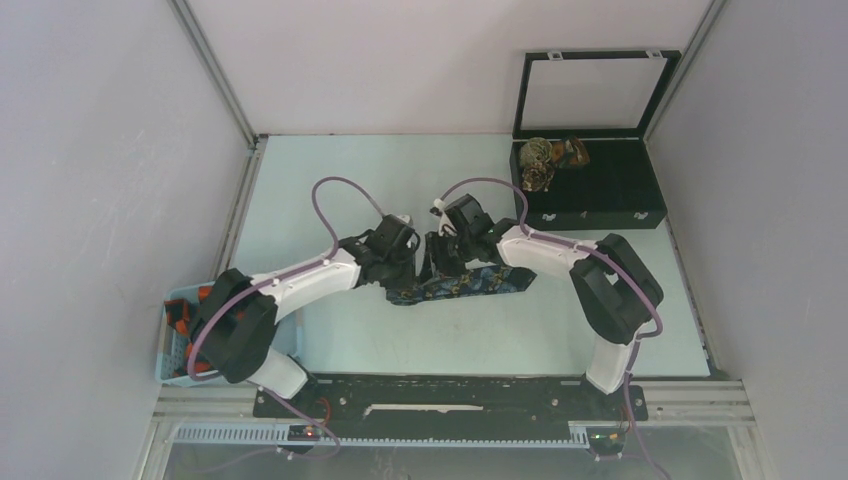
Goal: Roll the ties
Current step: Roll the tie at the center of the board.
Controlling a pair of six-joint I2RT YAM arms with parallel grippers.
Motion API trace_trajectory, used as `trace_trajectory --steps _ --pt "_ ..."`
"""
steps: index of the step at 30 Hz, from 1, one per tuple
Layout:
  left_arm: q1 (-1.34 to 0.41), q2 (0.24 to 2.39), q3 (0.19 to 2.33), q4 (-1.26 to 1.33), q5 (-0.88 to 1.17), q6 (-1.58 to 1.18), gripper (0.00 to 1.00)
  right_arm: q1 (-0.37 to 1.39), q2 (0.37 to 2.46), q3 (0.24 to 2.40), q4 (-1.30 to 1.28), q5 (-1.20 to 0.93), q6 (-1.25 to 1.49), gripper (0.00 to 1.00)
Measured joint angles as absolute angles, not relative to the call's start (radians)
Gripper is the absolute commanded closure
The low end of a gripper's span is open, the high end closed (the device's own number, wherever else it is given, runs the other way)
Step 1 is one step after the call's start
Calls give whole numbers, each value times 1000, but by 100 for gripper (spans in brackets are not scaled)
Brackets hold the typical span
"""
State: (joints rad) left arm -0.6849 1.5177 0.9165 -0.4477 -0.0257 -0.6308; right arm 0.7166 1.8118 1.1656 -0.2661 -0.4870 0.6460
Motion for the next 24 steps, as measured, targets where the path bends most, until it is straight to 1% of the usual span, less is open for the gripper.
trace_trajectory --steps 4,10,13,18,20,22,24 --pt "-652 1463 864 -396 35 -632 72 721 1829 1166 -243 -497 664 62" --pt "-614 1402 814 -345 104 -632 88 725 1837 1165 -228 -498 679 62" --pt "-604 1389 808 -333 119 -631 91 730 1839 1165 -223 -498 683 61" --pt "-590 1372 791 -315 138 -632 91 739 1851 1165 -213 -498 689 60" --pt "-585 1364 783 -314 142 -632 90 742 1858 1165 -207 -498 692 60" --pt "-579 1350 777 -316 142 -631 86 745 1867 1165 -200 -498 694 60" --pt "-575 1329 776 -316 143 -630 77 746 1876 1165 -196 -498 699 61"
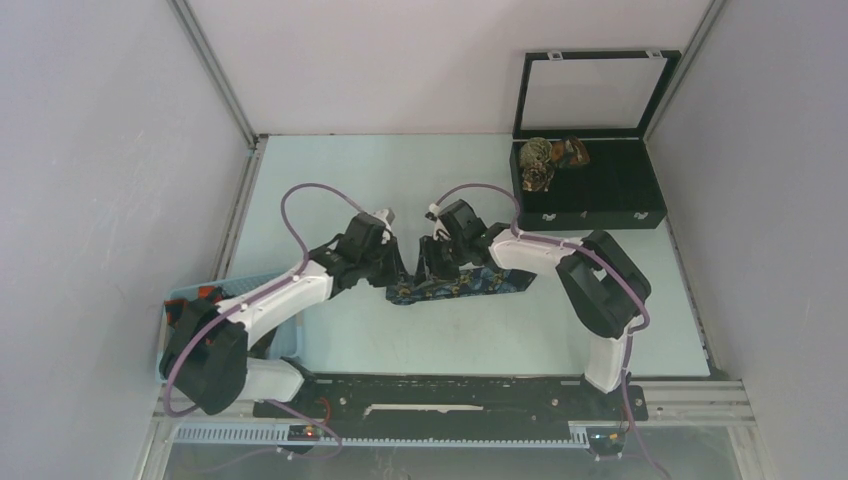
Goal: Roll the ties
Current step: Roll the tie at the center of the board.
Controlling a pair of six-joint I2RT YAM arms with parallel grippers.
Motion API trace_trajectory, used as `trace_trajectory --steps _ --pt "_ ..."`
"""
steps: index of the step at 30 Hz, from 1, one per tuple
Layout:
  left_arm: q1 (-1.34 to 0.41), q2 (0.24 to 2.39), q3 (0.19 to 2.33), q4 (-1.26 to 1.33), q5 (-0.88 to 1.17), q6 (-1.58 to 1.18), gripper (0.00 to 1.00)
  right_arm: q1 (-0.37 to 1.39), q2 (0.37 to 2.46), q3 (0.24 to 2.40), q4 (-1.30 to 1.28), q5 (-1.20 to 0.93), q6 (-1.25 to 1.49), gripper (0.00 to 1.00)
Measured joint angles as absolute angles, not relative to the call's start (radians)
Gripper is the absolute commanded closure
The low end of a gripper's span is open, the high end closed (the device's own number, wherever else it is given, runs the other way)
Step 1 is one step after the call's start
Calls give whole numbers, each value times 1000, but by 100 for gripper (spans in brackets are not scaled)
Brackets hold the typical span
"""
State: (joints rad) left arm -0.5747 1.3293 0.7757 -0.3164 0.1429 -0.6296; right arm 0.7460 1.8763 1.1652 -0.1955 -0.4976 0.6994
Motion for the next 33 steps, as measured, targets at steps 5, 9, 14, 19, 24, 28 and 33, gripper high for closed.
trace_trajectory --steps 5,9,14,19,24,28,33 --pt "-569 1243 765 -318 129 -623 51 748 1905 1165 -180 -498 705 63" --pt "-553 1163 716 -318 103 -619 35 750 1922 1165 -177 -498 707 67" --pt "-508 1092 650 -325 79 -602 30 750 1932 1165 -175 -498 707 70" --pt "-460 1060 615 -321 71 -576 25 748 1934 1165 -171 -499 707 71" --pt "-411 1053 550 -289 96 -556 23 743 1948 1165 -166 -505 707 73" --pt "-381 1066 513 -254 136 -548 23 738 1953 1165 -161 -514 707 73" --pt "-374 1132 501 -176 194 -550 22 733 1956 1165 -158 -522 707 74"
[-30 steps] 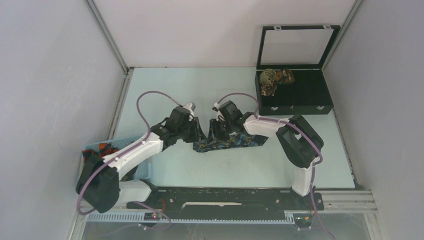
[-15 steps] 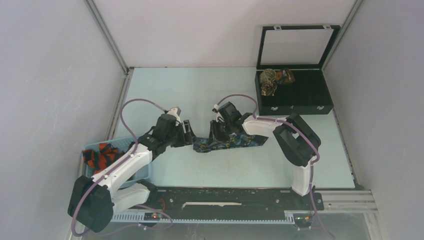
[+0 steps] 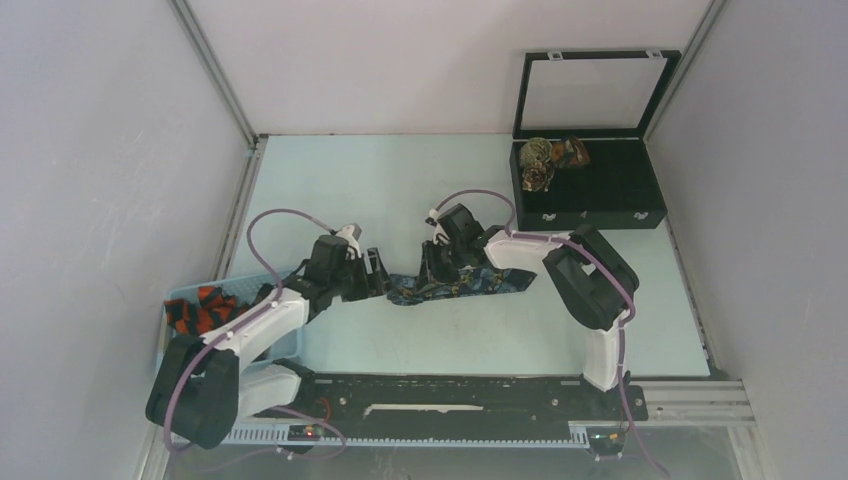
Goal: Roll the ties
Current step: Roll the tie at the center of the board.
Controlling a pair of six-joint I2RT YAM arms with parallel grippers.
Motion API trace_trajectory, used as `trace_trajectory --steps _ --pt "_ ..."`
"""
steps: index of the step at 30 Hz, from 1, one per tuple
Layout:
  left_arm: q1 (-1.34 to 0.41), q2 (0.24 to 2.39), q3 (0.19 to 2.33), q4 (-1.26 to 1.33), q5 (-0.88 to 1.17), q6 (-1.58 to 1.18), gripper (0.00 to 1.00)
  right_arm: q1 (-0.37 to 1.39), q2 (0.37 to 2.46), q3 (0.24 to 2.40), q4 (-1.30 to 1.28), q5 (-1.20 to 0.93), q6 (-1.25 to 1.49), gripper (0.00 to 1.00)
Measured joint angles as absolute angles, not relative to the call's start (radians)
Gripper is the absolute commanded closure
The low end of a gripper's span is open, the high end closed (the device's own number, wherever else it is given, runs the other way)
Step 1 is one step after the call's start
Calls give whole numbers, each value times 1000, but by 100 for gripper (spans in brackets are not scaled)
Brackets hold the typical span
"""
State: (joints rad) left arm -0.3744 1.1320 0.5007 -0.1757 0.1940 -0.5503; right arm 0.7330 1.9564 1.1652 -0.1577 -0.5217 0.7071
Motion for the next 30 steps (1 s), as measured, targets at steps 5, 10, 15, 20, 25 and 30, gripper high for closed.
trace_trajectory --steps 5,10,15,20,25,30 --pt "-371 1179 484 -98 250 -562 26 731 1958 1165 -158 -525 706 74" --pt "-366 1252 479 -12 314 -578 32 728 1963 1165 -157 -530 706 74" --pt "-362 1333 472 64 376 -599 41 722 1963 1165 -157 -534 704 74" --pt "-360 1377 464 126 429 -631 58 720 1963 1165 -160 -535 702 74" --pt "-357 1383 458 167 457 -655 75 714 1963 1165 -157 -539 704 74" --pt "-357 1382 456 181 460 -677 84 698 1961 1165 -154 -557 708 69"
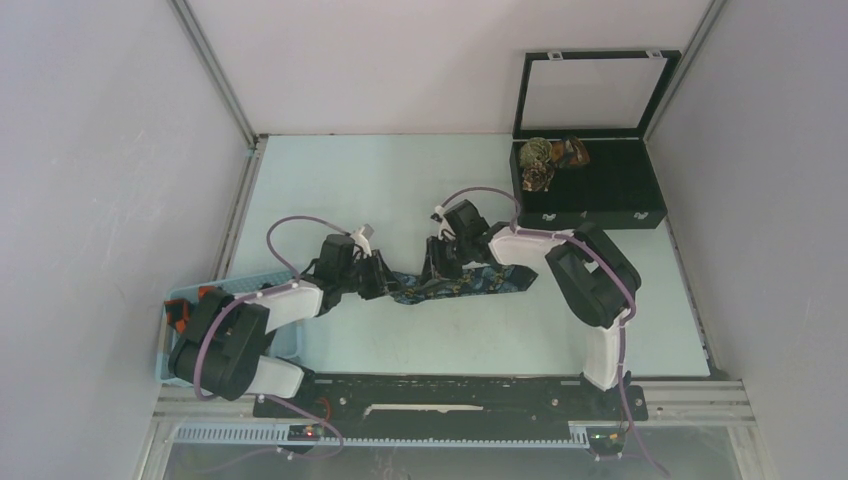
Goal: Roll the ties
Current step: Roll the tie at the center of the board.
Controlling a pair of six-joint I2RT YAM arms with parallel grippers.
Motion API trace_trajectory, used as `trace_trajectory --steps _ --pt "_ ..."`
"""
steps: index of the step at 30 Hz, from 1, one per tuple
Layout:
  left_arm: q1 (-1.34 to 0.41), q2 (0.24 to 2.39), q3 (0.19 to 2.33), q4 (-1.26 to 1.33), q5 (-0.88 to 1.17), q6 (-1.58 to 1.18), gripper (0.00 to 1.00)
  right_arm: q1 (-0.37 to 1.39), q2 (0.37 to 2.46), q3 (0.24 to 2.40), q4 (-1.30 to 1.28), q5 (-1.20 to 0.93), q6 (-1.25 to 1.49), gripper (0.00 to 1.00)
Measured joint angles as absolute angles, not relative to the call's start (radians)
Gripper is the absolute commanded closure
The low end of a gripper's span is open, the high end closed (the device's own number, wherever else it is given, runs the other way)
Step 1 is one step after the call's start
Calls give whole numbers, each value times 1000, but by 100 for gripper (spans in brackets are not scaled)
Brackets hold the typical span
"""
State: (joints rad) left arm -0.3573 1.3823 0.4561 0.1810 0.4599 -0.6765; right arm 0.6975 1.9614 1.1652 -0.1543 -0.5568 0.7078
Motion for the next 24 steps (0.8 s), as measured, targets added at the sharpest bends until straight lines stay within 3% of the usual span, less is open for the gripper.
trace_trajectory --steps 13,24 --pt "-360 1340 470 90 451 -675 87 574 1931 1172 -200 -456 709 67" --pt "-361 1297 539 -63 418 -633 88 621 1962 1232 -365 -270 759 71"
